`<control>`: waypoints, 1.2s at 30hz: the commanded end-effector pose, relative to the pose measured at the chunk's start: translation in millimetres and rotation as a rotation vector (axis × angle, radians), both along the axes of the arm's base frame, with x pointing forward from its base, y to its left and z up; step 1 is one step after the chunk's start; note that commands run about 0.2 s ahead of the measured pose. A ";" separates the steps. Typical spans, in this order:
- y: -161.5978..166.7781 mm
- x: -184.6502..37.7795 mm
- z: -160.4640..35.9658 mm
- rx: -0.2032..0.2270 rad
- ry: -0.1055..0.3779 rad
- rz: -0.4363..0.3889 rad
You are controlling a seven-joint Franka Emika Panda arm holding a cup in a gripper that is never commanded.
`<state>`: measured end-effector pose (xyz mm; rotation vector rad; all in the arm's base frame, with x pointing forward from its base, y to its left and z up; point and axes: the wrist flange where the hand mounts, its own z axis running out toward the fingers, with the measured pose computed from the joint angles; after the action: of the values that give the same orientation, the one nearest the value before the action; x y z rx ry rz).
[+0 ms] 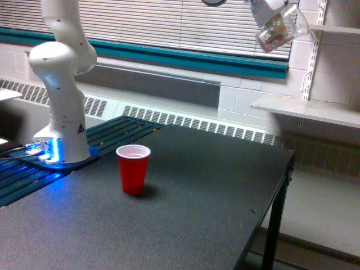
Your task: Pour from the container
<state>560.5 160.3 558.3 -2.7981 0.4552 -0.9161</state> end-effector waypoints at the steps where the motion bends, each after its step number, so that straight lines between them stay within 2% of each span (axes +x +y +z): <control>1: 21.7 -0.3 -1.8 0.000 -0.004 0.031; 5: 18.3 -5.0 -5.5 -0.009 -0.005 0.028; 20: -8.1 -24.6 -23.7 -0.092 0.002 -0.015; 36: -34.6 -76.6 -61.9 -0.165 0.053 -0.059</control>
<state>498.7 131.2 503.1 -2.9716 0.4457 -0.9305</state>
